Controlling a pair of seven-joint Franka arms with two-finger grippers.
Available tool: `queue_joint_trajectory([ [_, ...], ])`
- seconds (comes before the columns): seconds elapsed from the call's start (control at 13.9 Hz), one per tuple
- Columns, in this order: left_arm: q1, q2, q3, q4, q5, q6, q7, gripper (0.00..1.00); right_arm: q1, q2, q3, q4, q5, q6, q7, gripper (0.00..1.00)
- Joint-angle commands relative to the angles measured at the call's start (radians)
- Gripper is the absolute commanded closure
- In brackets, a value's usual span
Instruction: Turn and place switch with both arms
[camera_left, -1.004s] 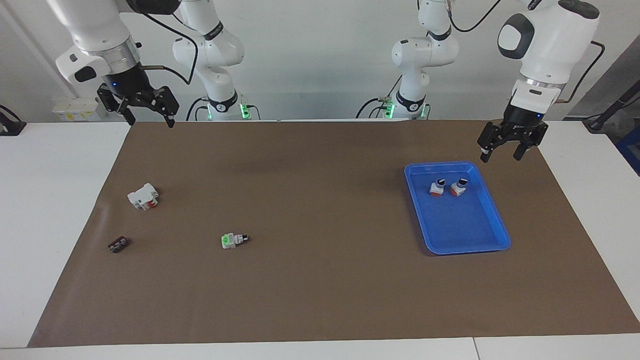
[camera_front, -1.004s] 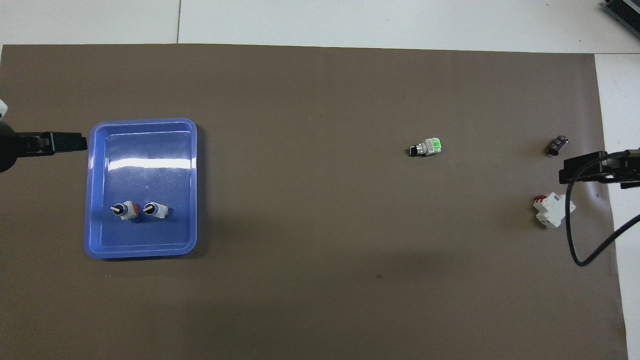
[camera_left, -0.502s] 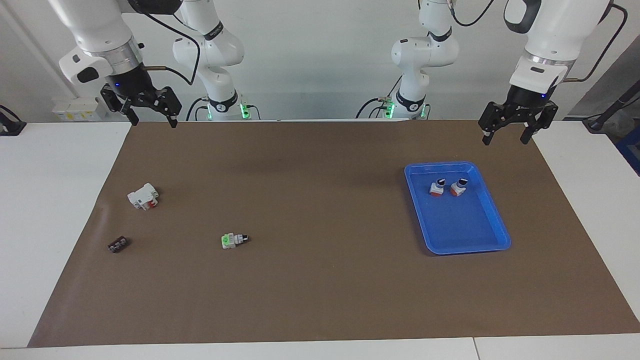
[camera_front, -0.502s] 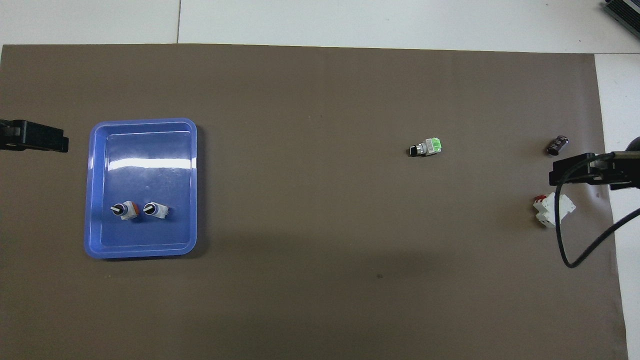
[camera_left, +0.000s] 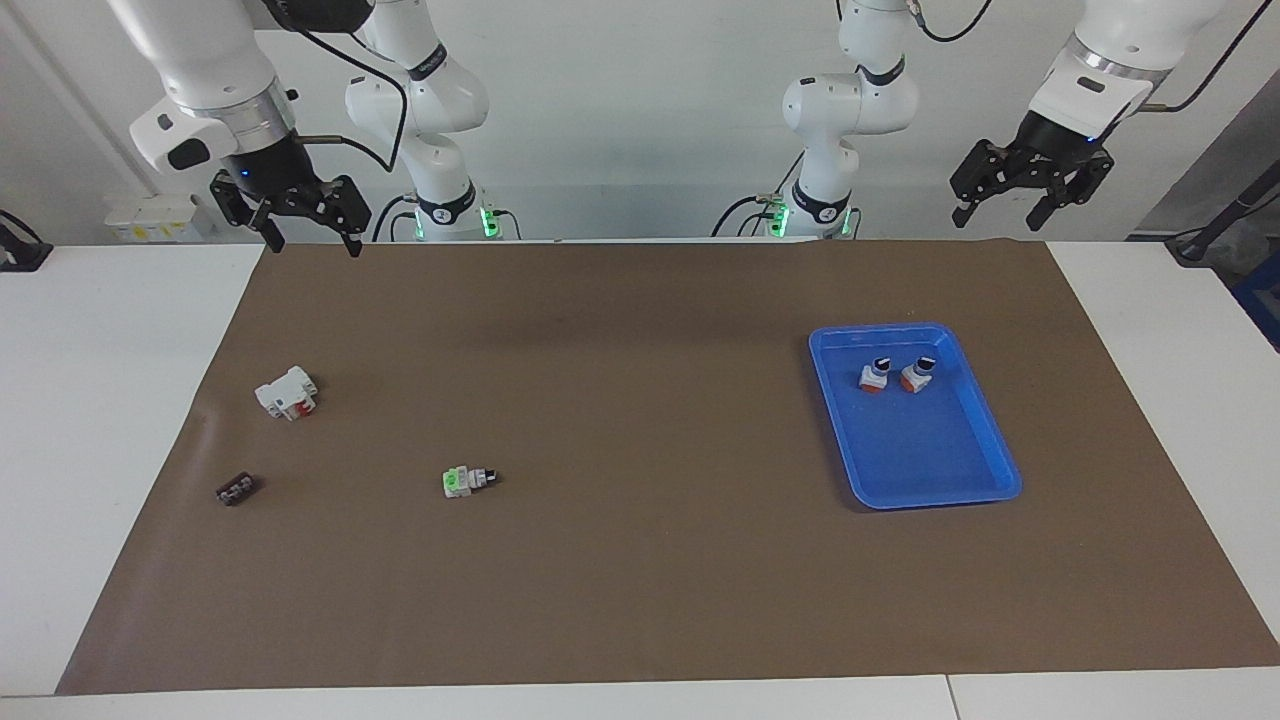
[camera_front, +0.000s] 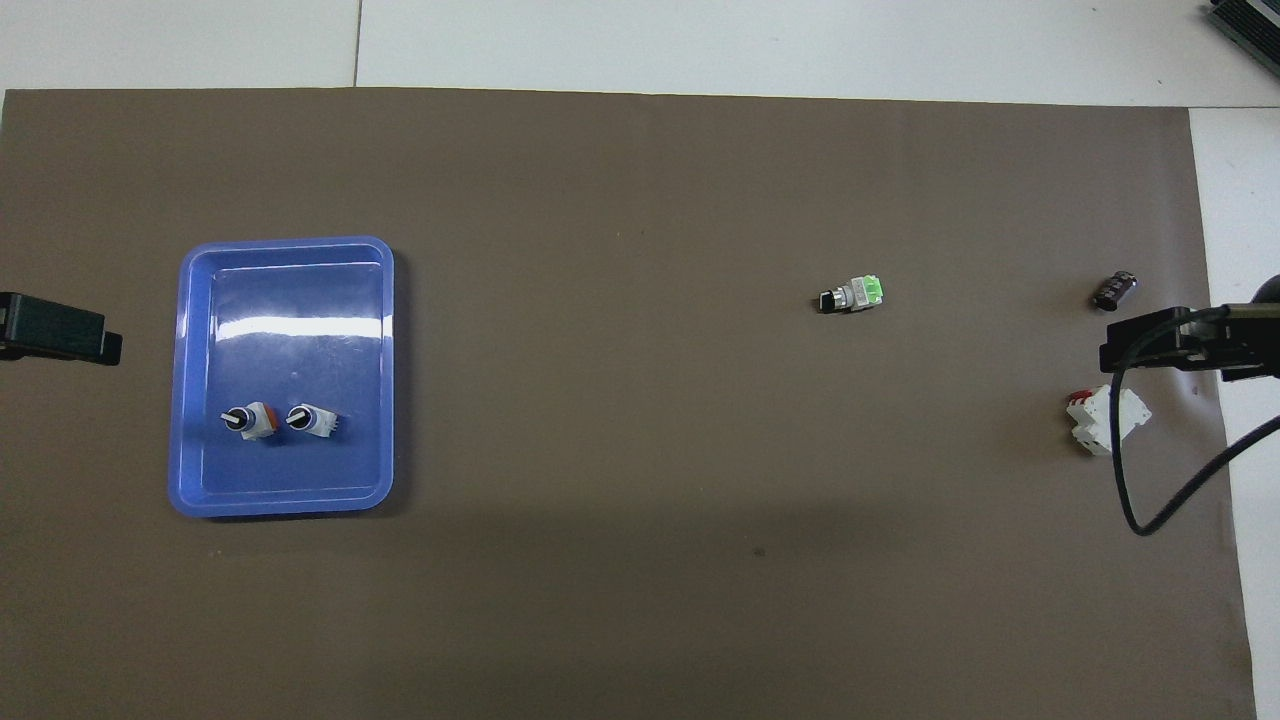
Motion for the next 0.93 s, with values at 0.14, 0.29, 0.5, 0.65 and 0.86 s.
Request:
queue_joint_trajectory([
  [0.14,0.038,-0.032,-0.038,-0.042,0.053,-0.016,0.011,0.00,0.001,-0.029,-0.004,-0.031,-0.002,0.002,0.018,0.00],
  [0.29,0.075,-0.043,-0.077,-0.065,0.053,-0.013,-0.001,0.00,-0.005,-0.029,-0.002,-0.032,-0.002,-0.002,0.016,0.00],
  [0.5,0.087,-0.046,-0.088,-0.069,0.051,-0.011,-0.004,0.00,-0.011,-0.029,-0.004,-0.032,-0.001,-0.001,0.011,0.00],
  [0.65,0.086,-0.050,-0.088,-0.077,0.051,-0.011,-0.005,0.00,-0.004,-0.029,-0.004,-0.032,-0.001,-0.001,0.013,0.00],
  [0.86,0.087,-0.052,-0.088,-0.083,0.051,-0.005,-0.002,0.00,0.021,-0.029,-0.023,-0.034,-0.001,0.004,0.016,0.00],
])
